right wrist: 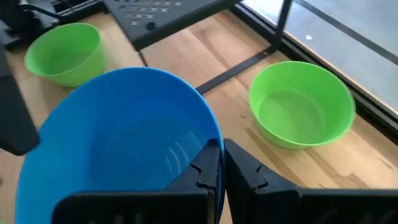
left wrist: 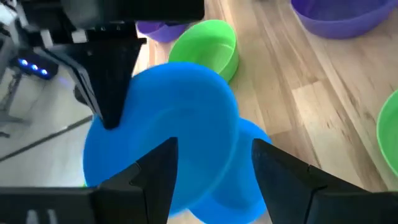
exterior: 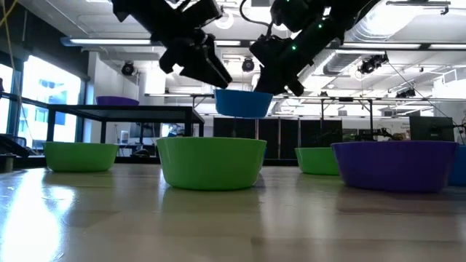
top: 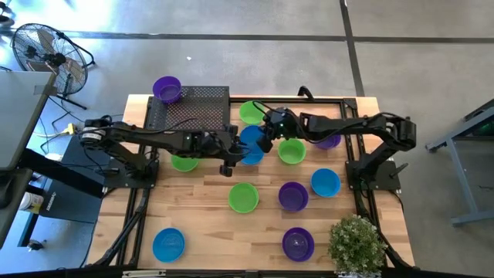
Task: Pick & Place Mini bowls
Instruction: Put the blue bowl on the shelf
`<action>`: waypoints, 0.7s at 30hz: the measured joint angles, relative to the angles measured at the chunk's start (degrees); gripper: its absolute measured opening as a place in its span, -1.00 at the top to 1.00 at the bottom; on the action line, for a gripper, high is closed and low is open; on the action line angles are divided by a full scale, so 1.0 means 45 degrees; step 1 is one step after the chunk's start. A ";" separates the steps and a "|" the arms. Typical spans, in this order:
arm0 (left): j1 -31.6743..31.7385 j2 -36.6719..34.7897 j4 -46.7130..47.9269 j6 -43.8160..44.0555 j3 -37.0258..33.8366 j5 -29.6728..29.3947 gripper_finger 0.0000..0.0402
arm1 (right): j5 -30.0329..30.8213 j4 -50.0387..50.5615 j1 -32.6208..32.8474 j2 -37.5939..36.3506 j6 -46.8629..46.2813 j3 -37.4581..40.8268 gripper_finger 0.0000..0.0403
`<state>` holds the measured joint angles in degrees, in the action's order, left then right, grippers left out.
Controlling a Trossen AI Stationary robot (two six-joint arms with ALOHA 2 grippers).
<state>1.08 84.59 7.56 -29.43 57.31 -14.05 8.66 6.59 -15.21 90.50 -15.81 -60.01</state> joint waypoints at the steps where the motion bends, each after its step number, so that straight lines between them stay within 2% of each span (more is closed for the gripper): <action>1: 0.0000 0.0108 0.0071 -0.0058 0.0017 -0.0014 0.01 | -0.0084 -0.0017 0.0004 0.0000 0.0032 0.0000 0.97; 6: 0.0000 0.0596 0.0790 -0.0275 0.0446 -0.0022 0.03 | -0.0297 -0.0260 0.0061 0.0000 0.0106 0.0000 0.98; 11: -0.0005 0.1023 0.1724 -0.0415 0.0916 -0.0087 0.16 | -0.0734 -0.0418 0.0061 0.0015 0.0209 0.0005 0.97; 15: 0.0000 0.1049 0.2334 -0.0510 0.1228 -0.0321 0.37 | -0.0768 -0.0480 0.0061 0.0015 0.0213 0.0005 0.97; 21: -0.0015 0.1052 0.3035 -0.0966 0.1322 -0.0339 0.79 | -0.1109 -0.0829 0.0059 0.0015 0.0228 0.0005 0.95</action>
<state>1.02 89.32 21.21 -33.78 63.25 -15.57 3.67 2.86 -14.95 90.56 -14.78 -59.99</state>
